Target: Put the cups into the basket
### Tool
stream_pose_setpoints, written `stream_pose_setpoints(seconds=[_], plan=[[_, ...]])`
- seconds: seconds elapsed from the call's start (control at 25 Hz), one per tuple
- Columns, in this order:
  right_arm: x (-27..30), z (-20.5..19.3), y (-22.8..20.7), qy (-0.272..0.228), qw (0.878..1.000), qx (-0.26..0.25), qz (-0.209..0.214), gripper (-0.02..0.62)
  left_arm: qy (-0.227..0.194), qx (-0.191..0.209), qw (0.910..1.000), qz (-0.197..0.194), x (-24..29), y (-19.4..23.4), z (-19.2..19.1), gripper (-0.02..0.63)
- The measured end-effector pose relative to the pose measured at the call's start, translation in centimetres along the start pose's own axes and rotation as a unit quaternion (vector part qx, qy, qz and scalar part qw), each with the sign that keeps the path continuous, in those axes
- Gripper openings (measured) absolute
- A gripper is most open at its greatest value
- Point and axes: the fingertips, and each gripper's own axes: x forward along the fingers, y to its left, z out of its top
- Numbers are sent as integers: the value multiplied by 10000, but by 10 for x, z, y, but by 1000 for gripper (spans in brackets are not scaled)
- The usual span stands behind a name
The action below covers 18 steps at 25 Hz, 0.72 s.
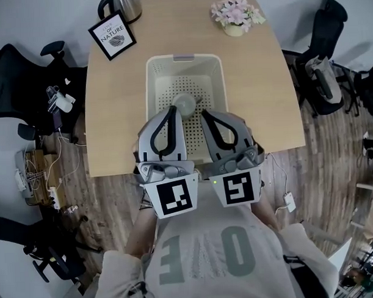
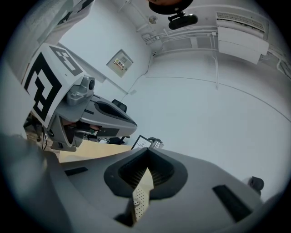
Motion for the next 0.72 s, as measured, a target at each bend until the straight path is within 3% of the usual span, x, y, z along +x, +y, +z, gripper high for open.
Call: stream_pose_setpoints(seconds=[0.72], plan=[[12,1,3,2,9999,-101,130,-2,-84,169,9998,116,1,8,1,9]])
